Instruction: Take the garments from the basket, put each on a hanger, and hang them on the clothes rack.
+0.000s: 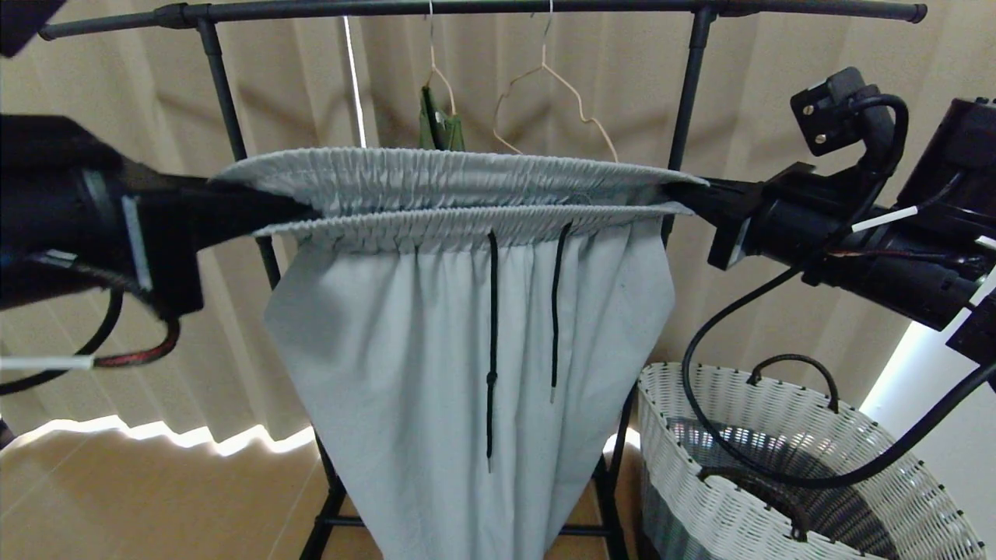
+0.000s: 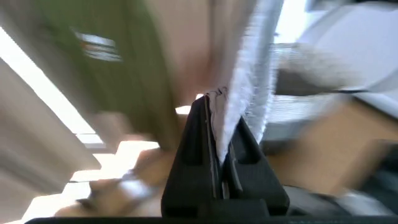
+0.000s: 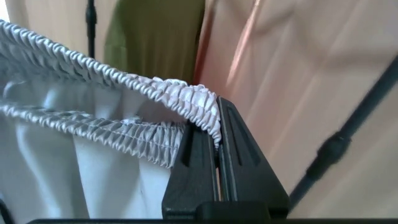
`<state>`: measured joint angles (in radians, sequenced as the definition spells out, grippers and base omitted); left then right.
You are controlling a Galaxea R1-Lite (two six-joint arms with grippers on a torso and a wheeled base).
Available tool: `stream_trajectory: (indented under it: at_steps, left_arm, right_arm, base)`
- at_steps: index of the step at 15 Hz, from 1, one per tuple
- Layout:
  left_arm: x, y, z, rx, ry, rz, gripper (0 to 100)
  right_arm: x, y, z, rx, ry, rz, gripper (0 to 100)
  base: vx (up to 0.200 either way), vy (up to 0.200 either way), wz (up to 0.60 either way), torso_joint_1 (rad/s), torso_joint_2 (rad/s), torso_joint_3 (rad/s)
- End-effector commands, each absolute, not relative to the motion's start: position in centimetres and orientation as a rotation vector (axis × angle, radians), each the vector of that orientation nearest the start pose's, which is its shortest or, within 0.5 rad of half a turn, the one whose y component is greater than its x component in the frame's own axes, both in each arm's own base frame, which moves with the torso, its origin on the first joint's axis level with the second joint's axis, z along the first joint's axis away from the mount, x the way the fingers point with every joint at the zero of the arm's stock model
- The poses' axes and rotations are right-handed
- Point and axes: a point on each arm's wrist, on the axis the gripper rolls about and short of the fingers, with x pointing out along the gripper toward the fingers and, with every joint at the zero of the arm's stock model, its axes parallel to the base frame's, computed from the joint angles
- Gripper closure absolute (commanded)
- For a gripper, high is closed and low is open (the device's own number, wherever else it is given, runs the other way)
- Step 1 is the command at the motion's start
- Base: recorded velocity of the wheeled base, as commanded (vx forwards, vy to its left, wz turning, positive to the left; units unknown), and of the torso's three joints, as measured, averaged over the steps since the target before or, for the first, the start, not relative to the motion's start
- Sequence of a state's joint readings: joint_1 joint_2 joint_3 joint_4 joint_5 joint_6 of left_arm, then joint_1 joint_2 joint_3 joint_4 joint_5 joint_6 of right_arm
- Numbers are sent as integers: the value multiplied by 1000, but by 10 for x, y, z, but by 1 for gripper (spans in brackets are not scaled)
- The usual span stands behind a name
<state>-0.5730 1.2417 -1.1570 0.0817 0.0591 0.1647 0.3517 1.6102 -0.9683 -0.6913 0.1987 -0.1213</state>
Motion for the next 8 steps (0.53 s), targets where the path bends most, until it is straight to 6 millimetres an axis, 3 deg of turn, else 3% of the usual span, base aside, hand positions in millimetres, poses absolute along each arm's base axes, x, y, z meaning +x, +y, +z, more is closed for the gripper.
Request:
stream_trajectory:
  at_steps: [1, 2, 5, 8]
  left_arm:
    - [209, -113, 317, 265, 100, -390, 100]
    - [220, -119, 310, 267, 111, -383, 100]
    - [238, -131, 282, 246, 194, -391, 100]
    - [247, -133, 291, 190, 109, -371, 100]
  right_arm:
    - [266, 88, 279, -116, -100, 498, 100]
    - [261, 85, 278, -116, -81, 493, 100]
    - [247, 81, 249, -118, 12, 500, 100]
    - [247, 81, 258, -118, -19, 503, 100]
  base:
    - [0, 0, 0, 0, 0, 0]
    - [0, 0, 0, 0, 0, 0]
    - [0, 0, 0, 0, 0, 0]
    - [0, 0, 0, 0, 0, 0]
